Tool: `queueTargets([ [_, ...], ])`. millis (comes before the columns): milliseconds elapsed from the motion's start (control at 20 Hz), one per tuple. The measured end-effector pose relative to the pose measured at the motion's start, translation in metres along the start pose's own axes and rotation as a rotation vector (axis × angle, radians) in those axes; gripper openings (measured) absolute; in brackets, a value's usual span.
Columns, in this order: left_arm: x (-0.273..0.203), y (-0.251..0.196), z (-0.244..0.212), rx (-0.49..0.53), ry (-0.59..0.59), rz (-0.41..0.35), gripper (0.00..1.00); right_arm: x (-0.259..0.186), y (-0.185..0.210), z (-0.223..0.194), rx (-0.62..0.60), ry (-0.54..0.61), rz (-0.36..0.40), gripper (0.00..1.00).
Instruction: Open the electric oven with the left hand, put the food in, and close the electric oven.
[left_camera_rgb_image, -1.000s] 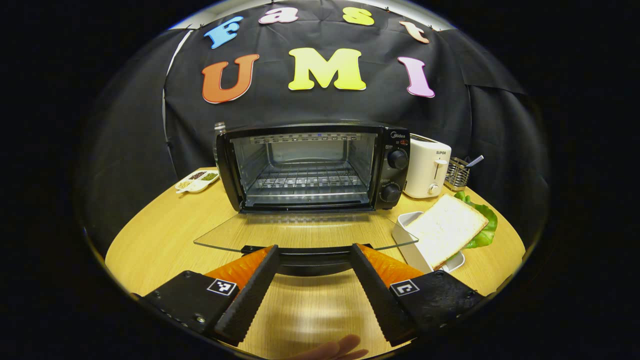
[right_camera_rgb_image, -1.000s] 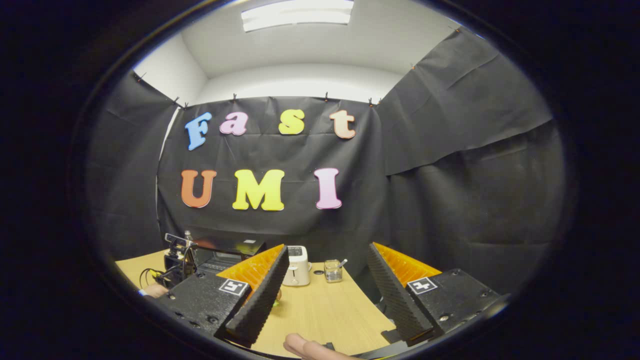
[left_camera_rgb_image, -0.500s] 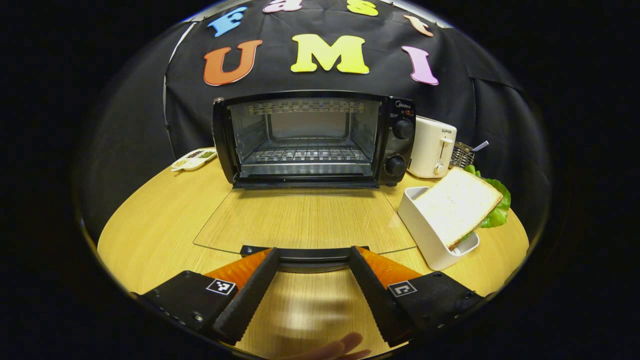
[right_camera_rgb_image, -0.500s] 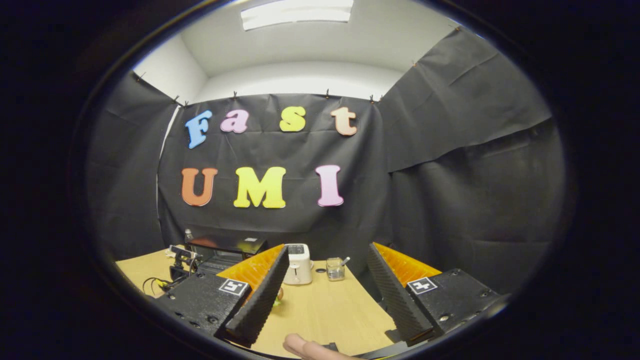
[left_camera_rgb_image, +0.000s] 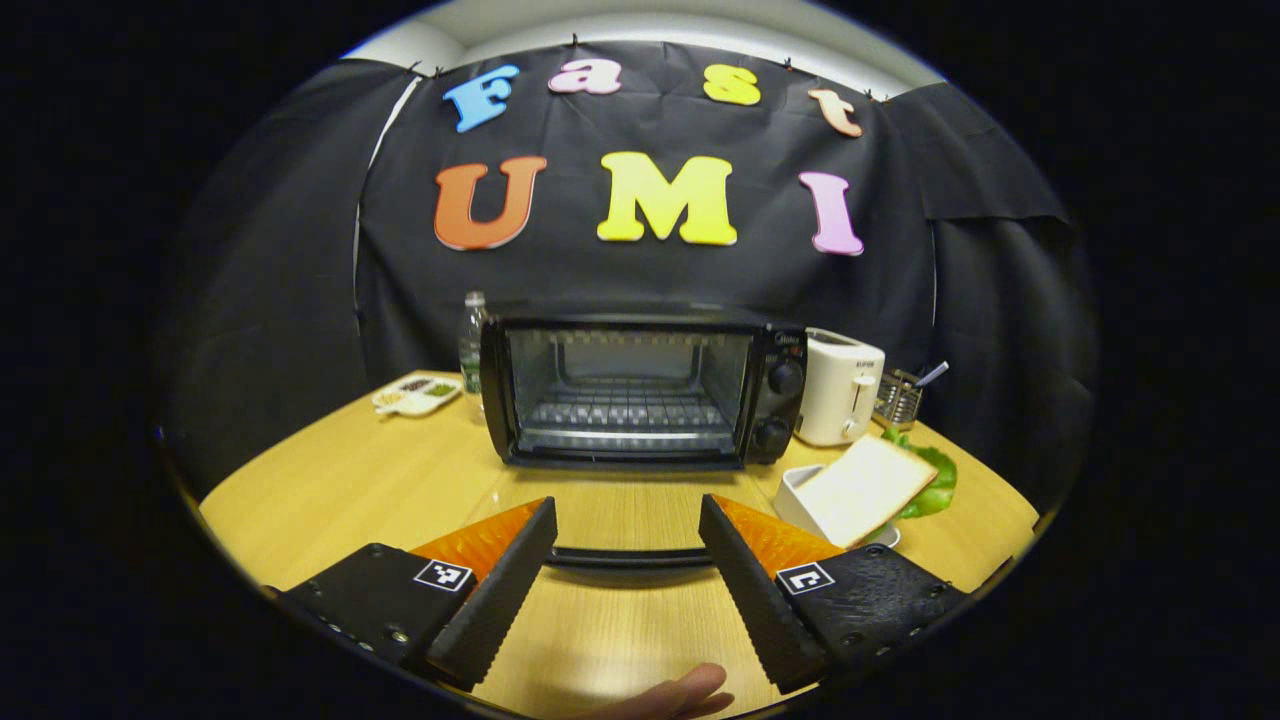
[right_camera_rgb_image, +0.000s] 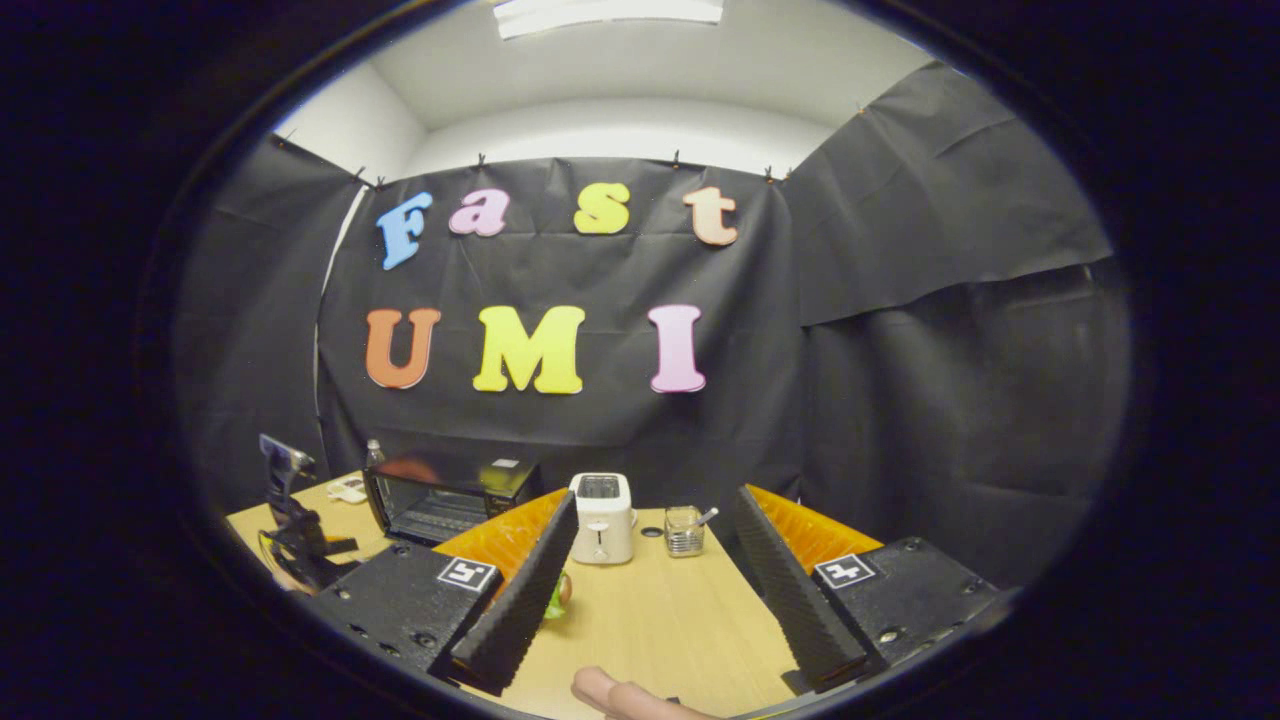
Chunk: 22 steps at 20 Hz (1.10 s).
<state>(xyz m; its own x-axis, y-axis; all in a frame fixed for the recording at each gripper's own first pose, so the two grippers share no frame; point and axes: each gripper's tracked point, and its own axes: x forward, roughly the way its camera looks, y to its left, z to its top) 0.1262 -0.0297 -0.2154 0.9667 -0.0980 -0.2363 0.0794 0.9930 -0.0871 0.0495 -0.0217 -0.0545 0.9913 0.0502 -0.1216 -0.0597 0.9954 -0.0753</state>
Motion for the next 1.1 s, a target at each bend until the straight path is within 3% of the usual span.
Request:
queueTargets([
  [100,-0.019,0.005,0.044,-0.021,-0.096,0.003,0.95,0.021,-0.003,-0.001,-0.033,0.036,-0.002,1.00],
  [150,-0.028,0.006,0.058,-0.042,-0.110,-0.001,0.94,0.031,-0.004,-0.002,-0.044,0.054,-0.001,0.90],
  [200,-0.037,0.006,0.071,-0.061,-0.125,-0.011,0.94,0.041,-0.005,-0.006,-0.054,0.077,0.002,1.00],
  [250,-0.045,0.006,0.084,-0.068,-0.140,-0.017,0.94,0.051,-0.004,-0.010,-0.061,0.101,0.010,1.00],
  [300,-0.052,0.010,0.102,-0.057,-0.175,-0.013,0.94,0.061,-0.002,-0.015,-0.063,0.128,0.025,0.90],
  [450,-0.077,0.019,0.127,-0.038,-0.219,0.017,0.94,0.091,0.013,-0.039,-0.045,0.219,0.102,0.91],
  [500,-0.085,0.015,0.135,-0.045,-0.237,0.006,0.94,0.102,0.018,-0.049,-0.038,0.259,0.125,1.00],
  [550,-0.091,0.013,0.141,-0.047,-0.249,-0.006,0.94,0.111,0.023,-0.061,-0.030,0.304,0.151,0.91],
  [600,-0.099,0.014,0.148,-0.048,-0.264,-0.010,0.94,0.120,0.028,-0.072,-0.021,0.354,0.179,1.00],
  [850,-0.122,0.027,0.161,0.005,-0.291,0.037,0.94,0.153,0.066,-0.113,0.025,0.556,0.349,1.00],
  [1100,-0.129,0.039,0.155,-0.038,-0.256,0.047,0.94,0.172,0.103,-0.155,0.068,0.747,0.495,0.99],
])
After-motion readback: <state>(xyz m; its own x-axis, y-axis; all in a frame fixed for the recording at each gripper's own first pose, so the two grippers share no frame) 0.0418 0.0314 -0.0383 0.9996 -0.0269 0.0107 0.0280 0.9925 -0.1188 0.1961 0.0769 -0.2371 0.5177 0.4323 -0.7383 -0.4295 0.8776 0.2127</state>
